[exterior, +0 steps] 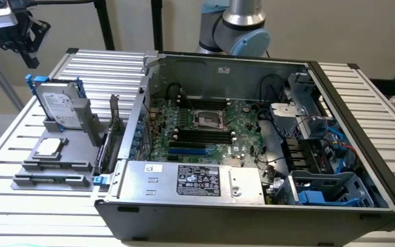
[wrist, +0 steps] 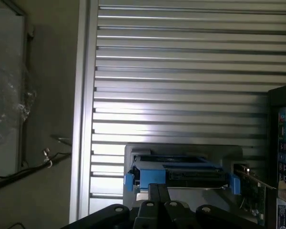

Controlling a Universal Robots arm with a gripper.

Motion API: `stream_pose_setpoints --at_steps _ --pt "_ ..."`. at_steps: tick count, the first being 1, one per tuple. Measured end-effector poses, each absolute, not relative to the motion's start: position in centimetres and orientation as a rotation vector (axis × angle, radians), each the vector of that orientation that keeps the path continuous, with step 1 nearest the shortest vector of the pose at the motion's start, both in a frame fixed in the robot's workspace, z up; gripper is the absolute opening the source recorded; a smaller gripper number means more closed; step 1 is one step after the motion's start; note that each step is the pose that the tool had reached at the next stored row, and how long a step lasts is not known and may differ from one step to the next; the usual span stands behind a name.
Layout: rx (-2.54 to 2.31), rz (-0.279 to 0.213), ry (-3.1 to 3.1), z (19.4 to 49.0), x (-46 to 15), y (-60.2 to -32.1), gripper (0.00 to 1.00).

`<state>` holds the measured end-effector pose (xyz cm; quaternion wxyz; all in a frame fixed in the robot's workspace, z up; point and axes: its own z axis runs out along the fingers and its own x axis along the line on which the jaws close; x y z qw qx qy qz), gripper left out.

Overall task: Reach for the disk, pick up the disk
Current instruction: 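Reach for the disk, then pick up the disk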

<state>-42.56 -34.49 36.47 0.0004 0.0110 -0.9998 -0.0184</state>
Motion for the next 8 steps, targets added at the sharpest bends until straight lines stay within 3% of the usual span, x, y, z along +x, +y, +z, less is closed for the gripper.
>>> stream_pose_setpoints --at_steps 8 --pt "0.035 -0.057 -3.140 36.48 -42.56 -34.49 0.11"
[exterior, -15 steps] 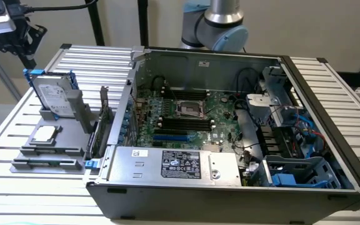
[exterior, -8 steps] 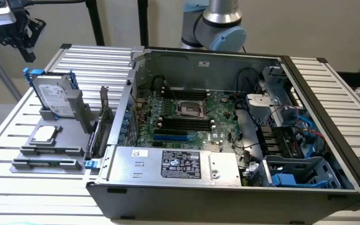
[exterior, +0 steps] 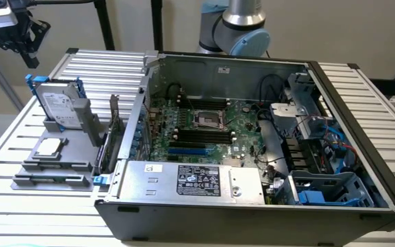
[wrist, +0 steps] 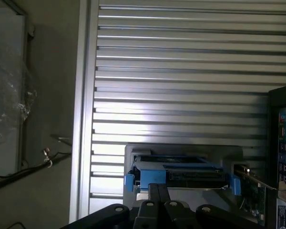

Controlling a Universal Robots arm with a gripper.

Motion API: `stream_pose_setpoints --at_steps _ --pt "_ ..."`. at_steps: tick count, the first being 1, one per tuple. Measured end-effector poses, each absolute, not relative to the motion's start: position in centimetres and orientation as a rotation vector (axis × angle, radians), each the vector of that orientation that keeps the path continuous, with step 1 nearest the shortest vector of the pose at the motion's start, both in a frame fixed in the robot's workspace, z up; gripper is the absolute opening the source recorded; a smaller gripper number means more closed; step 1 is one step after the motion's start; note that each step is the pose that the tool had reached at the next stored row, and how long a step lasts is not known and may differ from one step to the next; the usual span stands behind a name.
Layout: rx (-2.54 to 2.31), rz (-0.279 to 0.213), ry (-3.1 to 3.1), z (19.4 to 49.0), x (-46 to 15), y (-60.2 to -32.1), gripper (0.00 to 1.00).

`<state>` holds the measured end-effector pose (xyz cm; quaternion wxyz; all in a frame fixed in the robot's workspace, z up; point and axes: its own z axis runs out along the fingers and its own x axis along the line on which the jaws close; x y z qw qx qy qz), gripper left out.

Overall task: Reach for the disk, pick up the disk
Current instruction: 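Pick up the disk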

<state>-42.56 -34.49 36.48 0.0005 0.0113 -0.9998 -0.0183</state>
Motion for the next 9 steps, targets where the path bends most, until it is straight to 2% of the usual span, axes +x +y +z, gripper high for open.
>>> stream_pose_setpoints --at_steps 9 --pt "0.043 -0.057 -3.140 36.47 -42.56 -34.49 0.11"
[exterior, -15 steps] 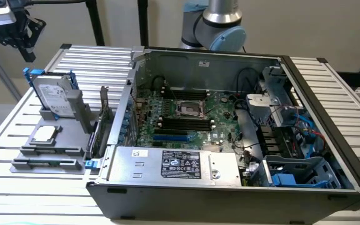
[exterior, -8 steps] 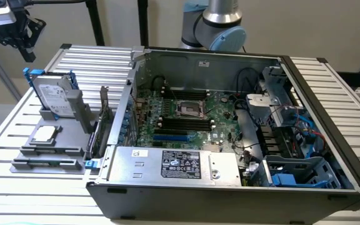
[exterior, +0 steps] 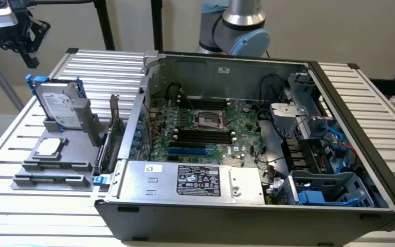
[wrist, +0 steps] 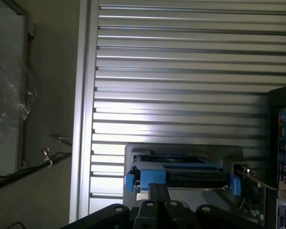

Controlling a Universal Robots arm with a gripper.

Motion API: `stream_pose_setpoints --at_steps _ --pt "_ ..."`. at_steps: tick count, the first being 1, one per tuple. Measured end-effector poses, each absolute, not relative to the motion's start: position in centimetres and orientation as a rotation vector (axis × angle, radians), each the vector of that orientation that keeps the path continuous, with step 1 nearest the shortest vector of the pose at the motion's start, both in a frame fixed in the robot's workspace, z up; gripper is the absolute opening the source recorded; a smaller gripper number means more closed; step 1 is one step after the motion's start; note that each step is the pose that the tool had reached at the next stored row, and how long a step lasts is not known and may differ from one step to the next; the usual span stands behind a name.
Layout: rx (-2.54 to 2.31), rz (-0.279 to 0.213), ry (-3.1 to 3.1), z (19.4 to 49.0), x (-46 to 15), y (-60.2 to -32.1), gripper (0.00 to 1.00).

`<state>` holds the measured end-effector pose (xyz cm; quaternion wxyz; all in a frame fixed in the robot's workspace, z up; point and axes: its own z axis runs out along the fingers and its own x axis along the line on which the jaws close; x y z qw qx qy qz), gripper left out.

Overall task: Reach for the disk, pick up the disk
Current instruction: 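Pick up the disk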

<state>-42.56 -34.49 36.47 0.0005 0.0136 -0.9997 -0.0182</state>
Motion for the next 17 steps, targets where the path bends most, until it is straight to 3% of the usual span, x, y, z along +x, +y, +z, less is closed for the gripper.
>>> stream_pose_setpoints --at_steps 17 --pt "0.500 -0.056 -3.095 36.47 -42.56 -34.49 0.11"
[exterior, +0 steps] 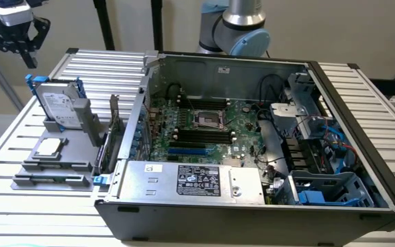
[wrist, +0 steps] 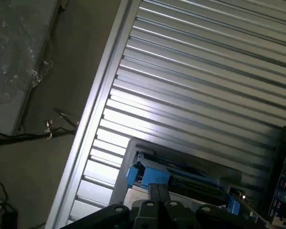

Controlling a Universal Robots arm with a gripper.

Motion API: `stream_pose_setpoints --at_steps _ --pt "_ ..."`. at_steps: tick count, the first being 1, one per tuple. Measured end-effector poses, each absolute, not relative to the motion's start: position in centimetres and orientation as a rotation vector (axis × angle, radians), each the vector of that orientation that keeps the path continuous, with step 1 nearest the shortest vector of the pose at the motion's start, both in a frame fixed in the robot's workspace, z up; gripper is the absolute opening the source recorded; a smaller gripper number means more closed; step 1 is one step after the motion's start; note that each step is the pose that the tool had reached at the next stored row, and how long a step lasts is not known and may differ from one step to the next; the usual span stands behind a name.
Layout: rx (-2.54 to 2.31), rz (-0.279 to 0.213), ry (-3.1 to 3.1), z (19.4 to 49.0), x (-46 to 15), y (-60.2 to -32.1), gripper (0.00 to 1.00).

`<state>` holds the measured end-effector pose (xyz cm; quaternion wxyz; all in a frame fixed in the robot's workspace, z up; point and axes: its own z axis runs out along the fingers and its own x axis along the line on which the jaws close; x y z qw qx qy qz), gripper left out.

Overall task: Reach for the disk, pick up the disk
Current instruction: 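Pick up the disk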

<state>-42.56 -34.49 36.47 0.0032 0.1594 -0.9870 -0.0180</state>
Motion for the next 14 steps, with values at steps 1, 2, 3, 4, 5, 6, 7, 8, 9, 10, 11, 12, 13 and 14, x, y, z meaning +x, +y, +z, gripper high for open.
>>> stream_pose_setpoints --at_steps 1,2,3,4,5,6,7,8,9,10,11,12,13,14 --pt "0.528 -0.056 -3.090 36.48 -42.56 -34.49 0.11" --pt "0.555 -0.056 -3.085 36.47 -42.56 -34.49 0.11" --pt "0.584 -0.056 -3.079 36.47 -42.56 -34.49 0.11" --pt "0.611 -0.056 -3.073 36.48 -42.56 -34.50 0.11" --pt "0.639 -0.056 -3.067 36.48 -42.56 -34.49 0.11" --pt "0.666 -0.056 -3.061 36.47 -42.56 -34.49 0.11" --pt "0.695 -0.056 -3.055 36.47 -42.56 -34.49 0.11" --pt "0.722 -0.056 -3.048 36.47 -42.56 -34.49 0.11" --pt "0.749 -0.055 -3.041 36.47 -42.56 -34.49 0.11" --pt "0.778 -0.055 -3.033 36.48 -42.56 -34.49 0.11" --pt "0.805 -0.055 -3.026 36.48 -42.56 -34.49 0.11" --pt "0.833 -0.055 -3.018 36.48 -42.56 -34.50 0.11" --pt "0.860 -0.055 -3.010 36.47 -42.56 -34.49 0.11" --pt "0.887 -0.055 -3.002 36.47 -42.56 -34.49 0.11"
